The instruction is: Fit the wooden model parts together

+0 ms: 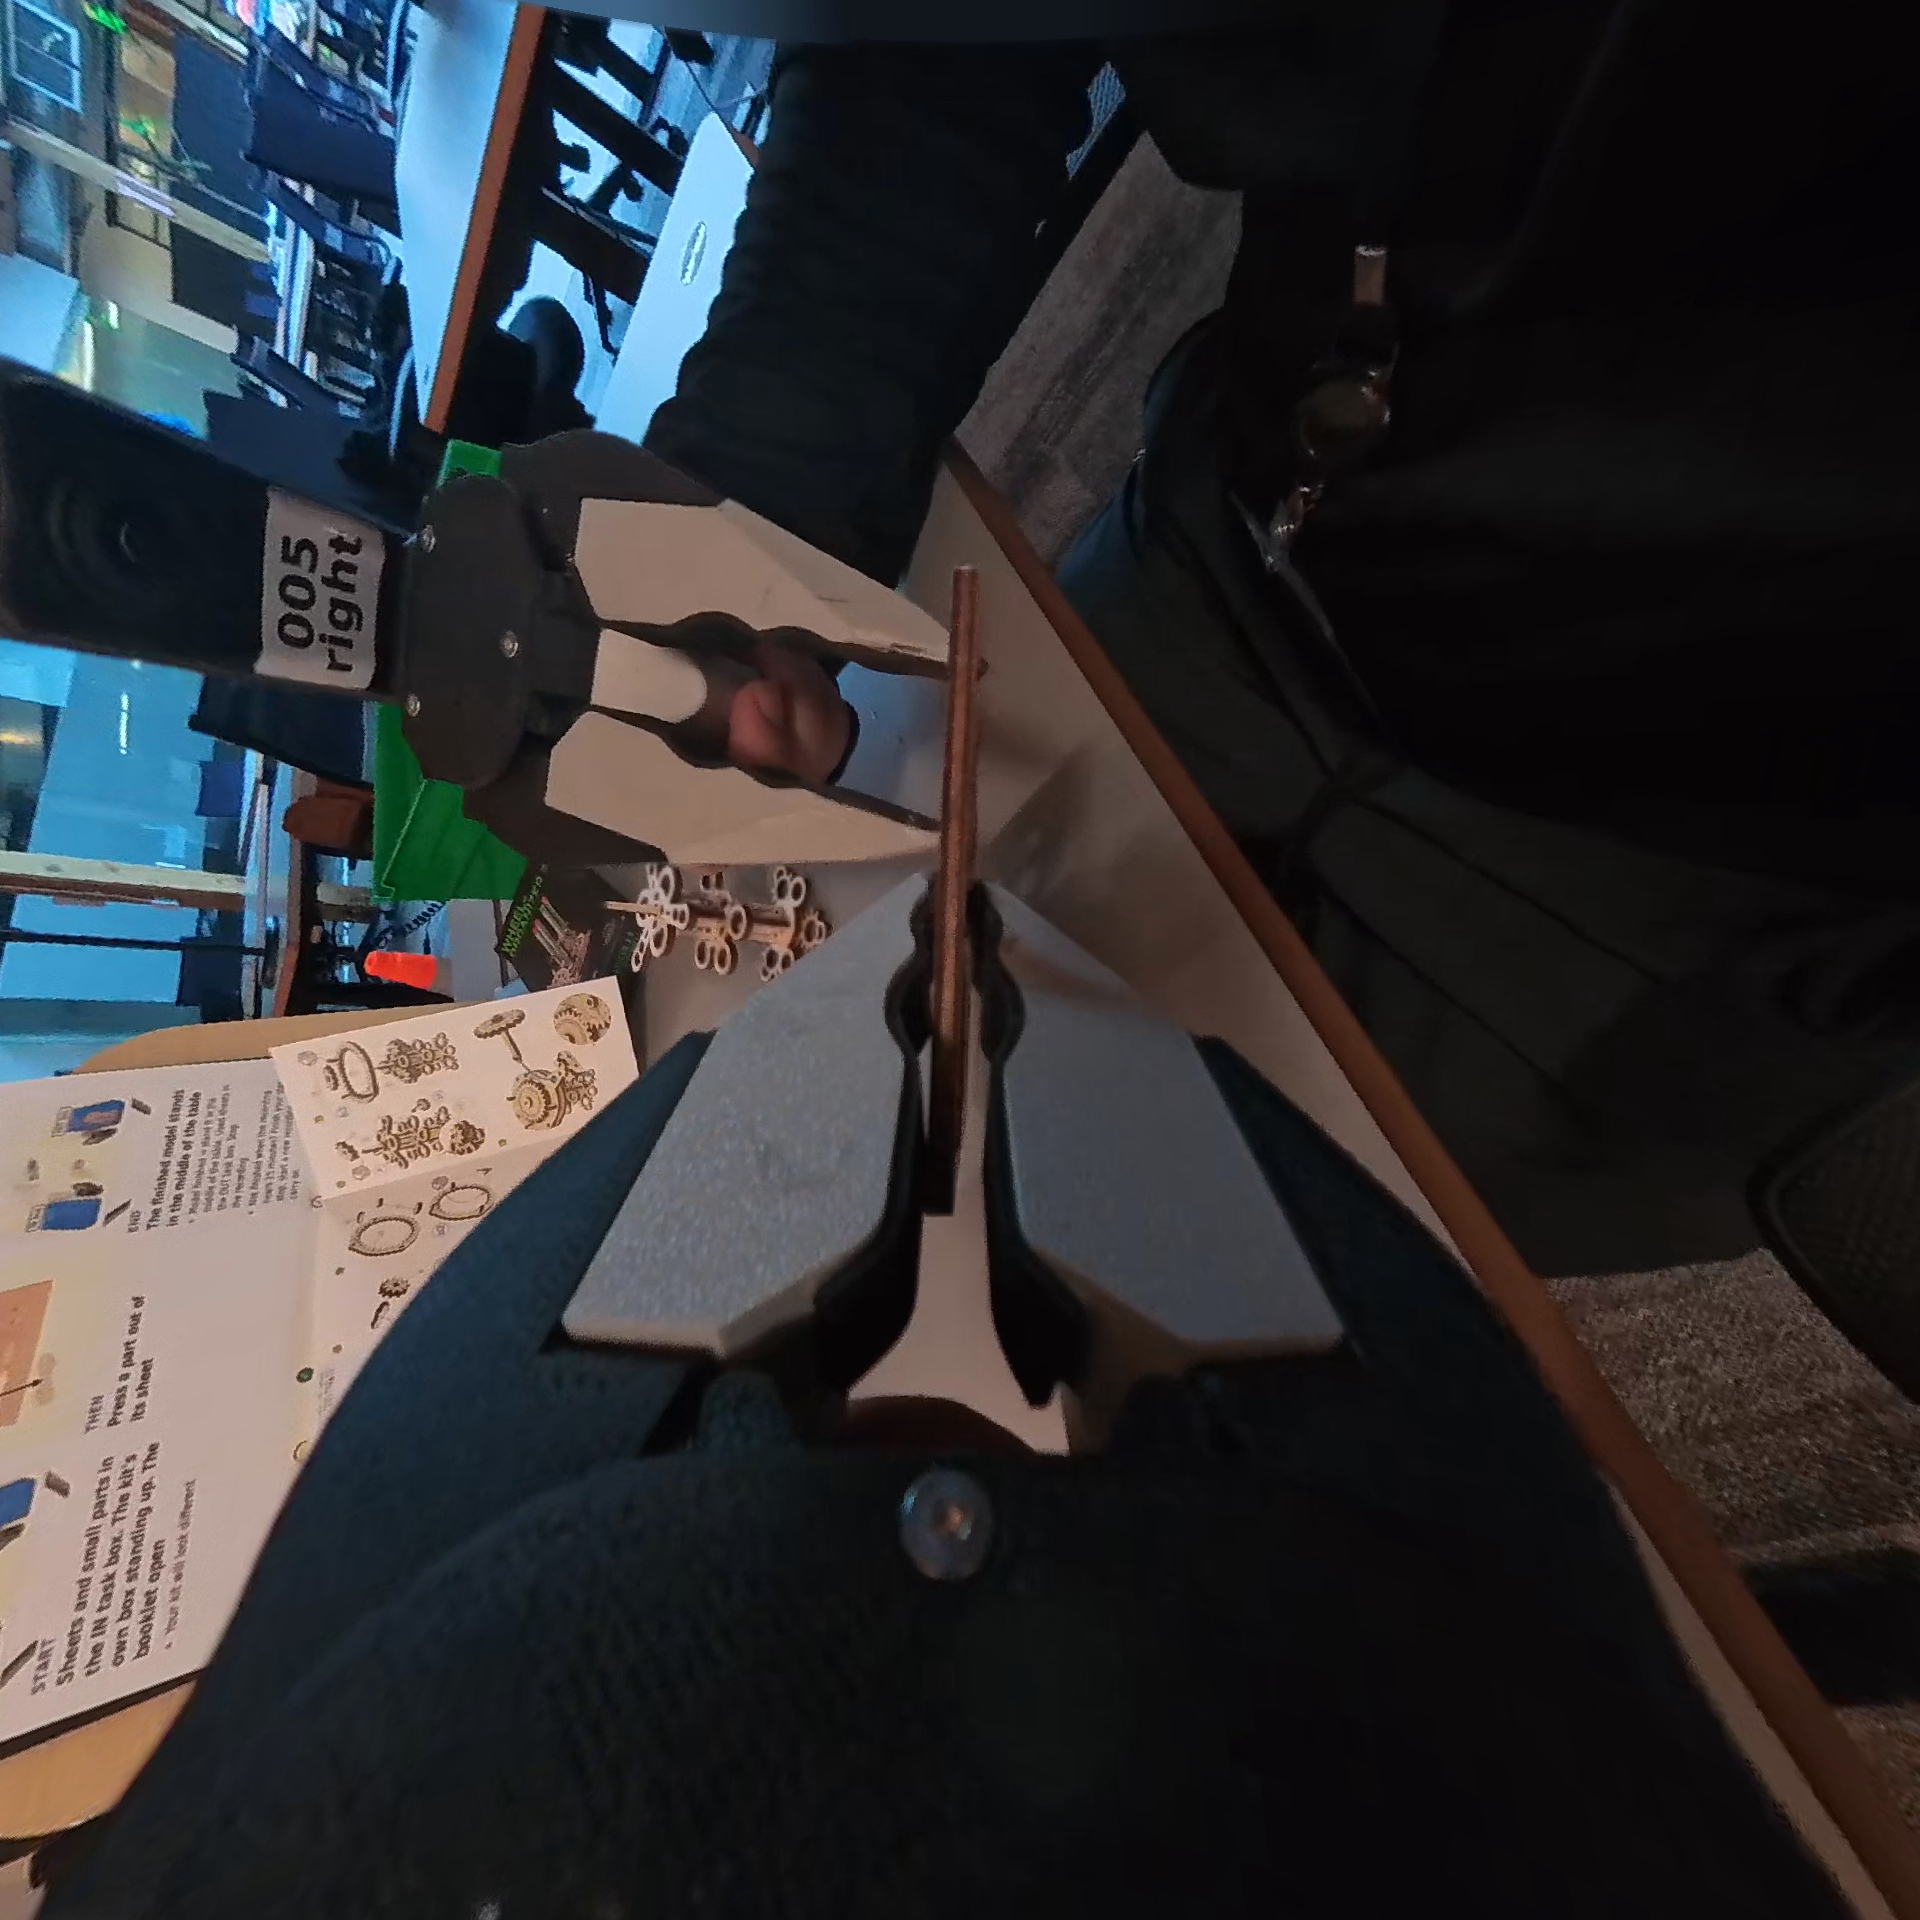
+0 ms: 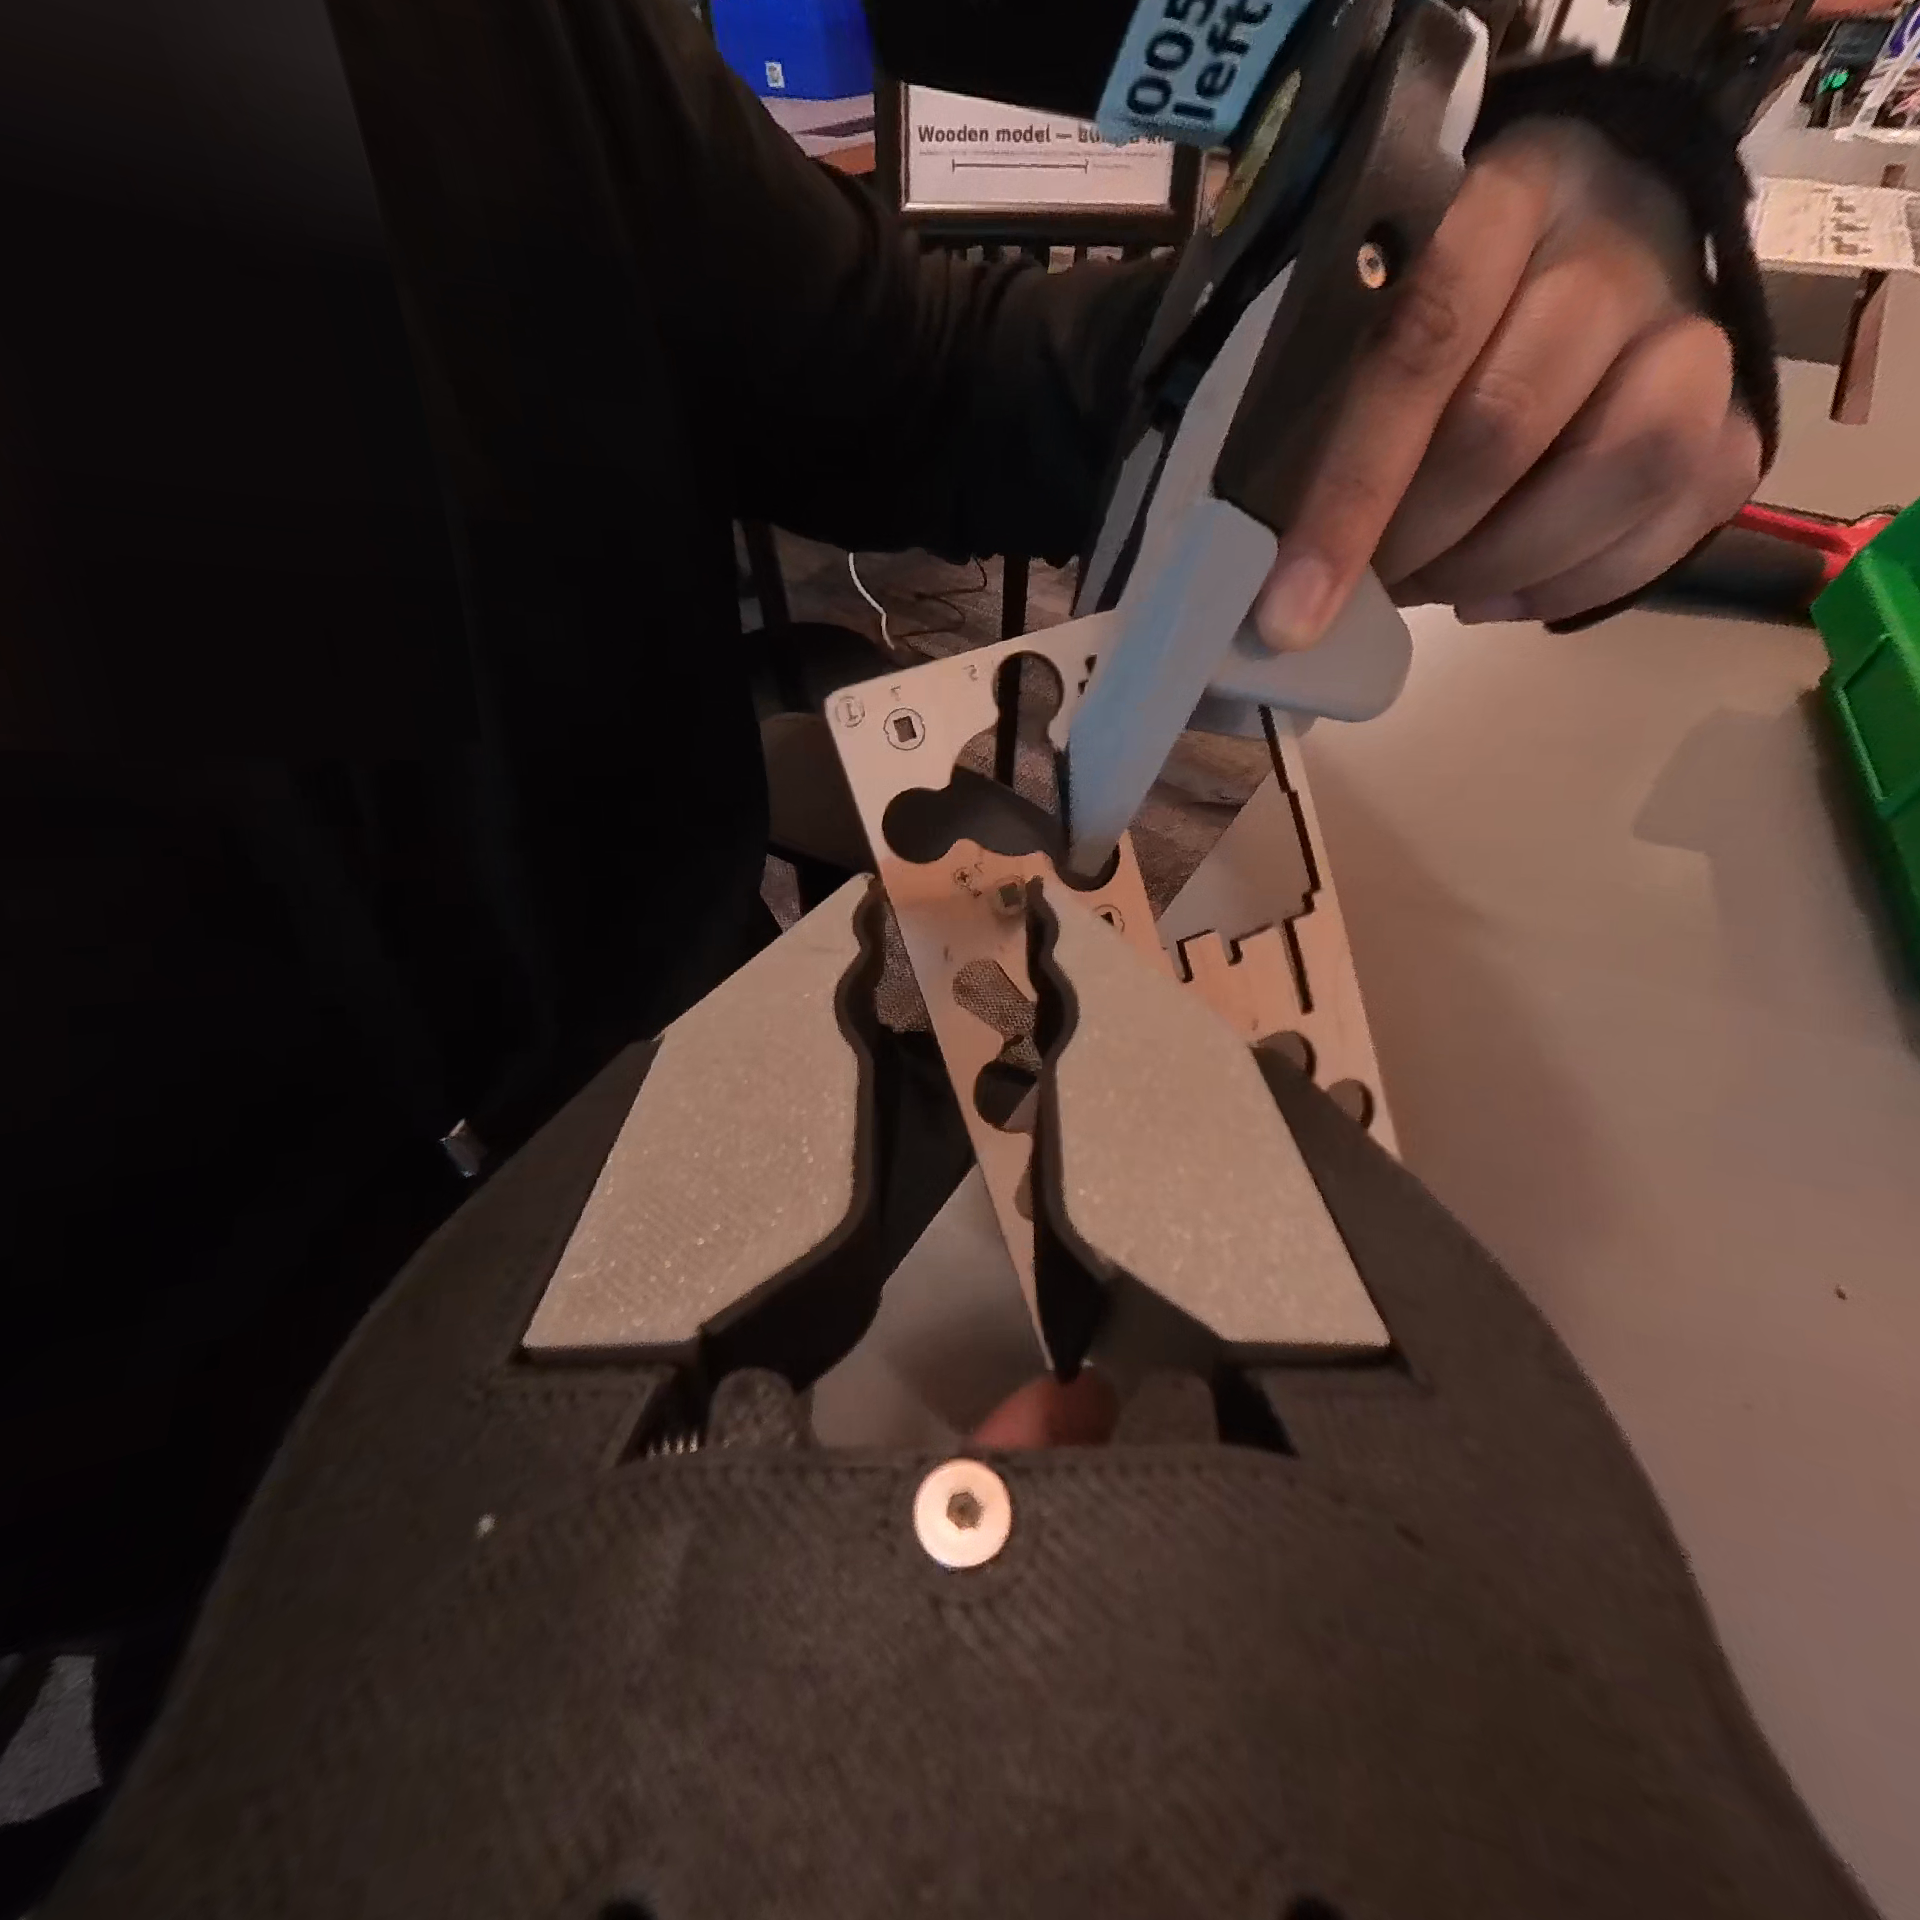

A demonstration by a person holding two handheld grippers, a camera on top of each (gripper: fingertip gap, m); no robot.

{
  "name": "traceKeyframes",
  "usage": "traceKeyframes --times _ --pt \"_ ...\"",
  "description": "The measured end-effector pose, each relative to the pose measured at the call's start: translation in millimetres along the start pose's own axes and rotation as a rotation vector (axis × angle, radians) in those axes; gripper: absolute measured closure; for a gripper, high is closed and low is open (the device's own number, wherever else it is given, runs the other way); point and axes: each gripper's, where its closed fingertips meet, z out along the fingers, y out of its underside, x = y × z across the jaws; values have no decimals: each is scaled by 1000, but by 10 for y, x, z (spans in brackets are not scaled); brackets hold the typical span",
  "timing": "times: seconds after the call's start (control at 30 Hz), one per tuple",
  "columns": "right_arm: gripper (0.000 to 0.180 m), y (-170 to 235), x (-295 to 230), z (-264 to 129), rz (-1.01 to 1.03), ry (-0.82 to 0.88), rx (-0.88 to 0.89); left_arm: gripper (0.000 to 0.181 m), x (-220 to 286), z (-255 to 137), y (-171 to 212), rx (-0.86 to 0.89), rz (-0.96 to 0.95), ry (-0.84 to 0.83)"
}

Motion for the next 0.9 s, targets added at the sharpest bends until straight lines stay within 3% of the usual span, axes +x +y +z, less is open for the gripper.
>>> traceKeyframes --times 0.13,0.17,0.27,0.3,0.33,0.37,0.43,0.5,0.57,0.67,0.9 --pt "159 -36 -39 -39 -20 -6 21 181 -17 -8 -12 18 -18 -25" --pt "180 -83 -86 -71 -19 -35 50 181 -14 -14 16 5 -22 -26" --pt "180 -218 -46 -188 2 -7 126 181 -14 -48 76 1 -47 -48" --pt "173 -203 13 -199 15 32 112 181 -30 -63 67 12 -61 -61" --pt "146 -176 75 -199 29 74 92 181 -66 -79 60 15 -70 -84" --pt "132 -146 118 -193 32 113 70 181 -111 -95 58 15 -78 -110" --pt "122 -114 155 -170 -16 195 39 181 -215 -132 58 26 -102 -177" --pt "118 -61 333 -191 -98 393 -25 181 -294 -169 86 42 -147 -241" --pt "126 11 576 -262 -169 623 -106 181 -319 -191 89 81 -195 -284" --pt "176 82 722 -268 -226 772 -194 179 -421 -212 118 122 -284 -377" --pt "180 106 841 -352 -93 811 -179 148 -669 -373 378 96 -536 -630"
